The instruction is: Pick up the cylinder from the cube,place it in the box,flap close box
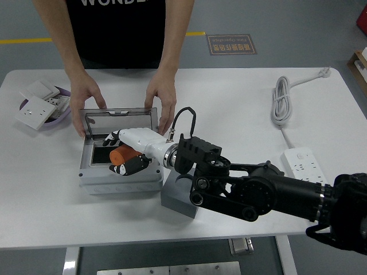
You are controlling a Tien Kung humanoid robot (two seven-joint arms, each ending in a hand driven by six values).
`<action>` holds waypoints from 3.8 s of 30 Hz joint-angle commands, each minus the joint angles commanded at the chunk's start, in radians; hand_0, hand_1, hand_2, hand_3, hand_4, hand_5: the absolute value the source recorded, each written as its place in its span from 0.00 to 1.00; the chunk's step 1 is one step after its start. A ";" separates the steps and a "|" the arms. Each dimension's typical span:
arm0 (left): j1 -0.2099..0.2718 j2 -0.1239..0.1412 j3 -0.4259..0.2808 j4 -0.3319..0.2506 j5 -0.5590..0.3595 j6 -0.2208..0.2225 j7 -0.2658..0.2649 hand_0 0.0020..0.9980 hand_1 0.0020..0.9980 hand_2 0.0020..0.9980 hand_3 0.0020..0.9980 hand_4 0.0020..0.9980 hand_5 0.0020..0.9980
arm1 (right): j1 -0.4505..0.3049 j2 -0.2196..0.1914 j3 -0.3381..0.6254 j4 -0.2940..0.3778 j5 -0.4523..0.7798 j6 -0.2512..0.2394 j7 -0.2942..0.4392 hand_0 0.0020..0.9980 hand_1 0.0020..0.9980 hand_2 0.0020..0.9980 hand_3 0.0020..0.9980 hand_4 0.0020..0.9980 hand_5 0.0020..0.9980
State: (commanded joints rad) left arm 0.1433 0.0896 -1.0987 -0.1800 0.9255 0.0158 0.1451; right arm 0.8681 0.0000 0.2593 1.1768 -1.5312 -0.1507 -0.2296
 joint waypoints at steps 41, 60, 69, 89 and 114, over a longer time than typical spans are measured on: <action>-0.009 -0.011 0.053 0.000 -0.023 -0.007 -0.009 0.92 0.85 0.86 0.95 0.00 0.00 | 0.061 -0.010 0.146 -0.071 0.179 -0.021 0.114 0.84 0.75 0.78 0.78 0.96 0.41; -0.007 -0.006 0.058 0.000 -0.045 -0.004 -0.022 0.92 0.85 0.86 0.95 0.00 0.00 | 0.034 -0.153 0.013 0.150 0.193 -0.030 0.081 0.84 0.75 0.78 0.78 0.95 0.42; -0.009 -0.001 0.062 0.000 -0.066 -0.002 -0.033 0.92 0.85 0.86 0.95 0.00 0.00 | 0.038 -0.203 -0.057 0.226 0.225 -0.013 0.066 0.83 0.75 0.78 0.78 0.81 0.54; -0.009 -0.010 0.058 0.000 -0.059 0.000 -0.027 0.92 0.85 0.86 0.95 0.00 0.00 | -0.143 -0.281 0.304 0.236 0.114 -0.053 0.100 0.84 0.75 0.78 0.77 0.62 0.61; -0.019 -0.032 0.051 0.000 -0.052 0.000 -0.018 0.92 0.85 0.86 0.95 0.00 0.00 | -0.528 -0.297 0.827 0.195 0.149 0.014 0.271 0.81 0.73 0.76 0.71 0.68 0.55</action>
State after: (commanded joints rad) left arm 0.1246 0.0578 -1.0473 -0.1800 0.8732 0.0158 0.1269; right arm 0.3401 -0.2966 1.0859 1.3718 -1.3818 -0.1367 0.0419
